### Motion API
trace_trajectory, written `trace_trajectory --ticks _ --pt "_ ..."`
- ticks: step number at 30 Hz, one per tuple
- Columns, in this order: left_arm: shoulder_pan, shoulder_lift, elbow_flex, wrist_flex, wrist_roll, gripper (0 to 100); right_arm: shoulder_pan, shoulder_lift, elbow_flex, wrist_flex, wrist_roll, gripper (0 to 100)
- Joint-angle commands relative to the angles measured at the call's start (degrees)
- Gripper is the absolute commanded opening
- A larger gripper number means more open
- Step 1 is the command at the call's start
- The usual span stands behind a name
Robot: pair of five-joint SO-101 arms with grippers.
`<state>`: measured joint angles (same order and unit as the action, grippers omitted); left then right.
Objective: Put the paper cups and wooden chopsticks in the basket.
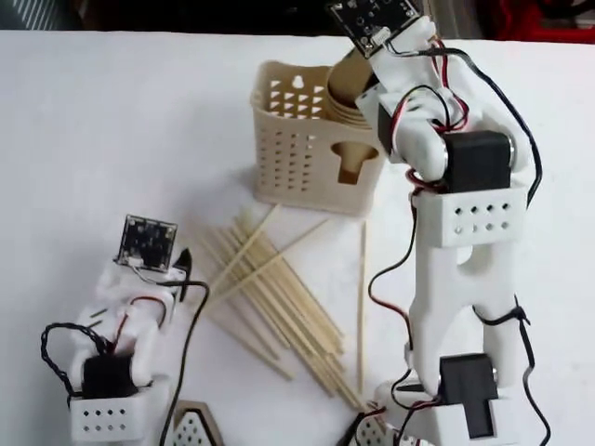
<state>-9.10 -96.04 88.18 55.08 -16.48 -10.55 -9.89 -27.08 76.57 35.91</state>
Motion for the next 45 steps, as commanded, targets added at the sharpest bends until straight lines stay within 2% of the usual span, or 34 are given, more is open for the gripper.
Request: trace_trajectory --ticks 1,12,17,21,28,32,33,40,45 --pt "-0.5 -0.7 -0.2 0.1 -0.6 21 -1.8 -1.8 -2.5 -1.5 0.1 26.2" --pt "-0.5 -0.7 0.2 -0.3 -0.6 21 -8.4 0.0 -0.7 -11.3 0.1 20.8" --pt "-0.5 -0.7 0.3 -0.3 -0.6 21 -8.3 5.0 -0.9 -15.6 0.1 20.7" --pt "-0.5 -0.7 0.3 -0.3 -0.7 21 -8.5 5.8 -1.9 -15.7 0.1 20.7" --pt "-0.5 -0.7 0.3 -0.4 -0.7 21 -8.7 -2.4 -6.6 -12.0 0.1 17.5" --pt "-0.5 -0.7 0.3 -0.4 -0.7 21 -4.9 -5.8 -6.6 -12.4 0.1 2.5" --pt "-0.5 -0.7 0.3 -0.4 -0.7 21 -3.6 -6.0 -6.5 -12.4 0.1 1.2" --pt "-0.5 -0.7 0.3 -0.4 -0.7 21 3.9 -1.5 -2.7 -17.5 0.0 1.9" --pt "-0.2 -0.7 0.3 -0.4 -0.7 21 2.3 6.7 -0.4 -24.0 0.0 1.9"
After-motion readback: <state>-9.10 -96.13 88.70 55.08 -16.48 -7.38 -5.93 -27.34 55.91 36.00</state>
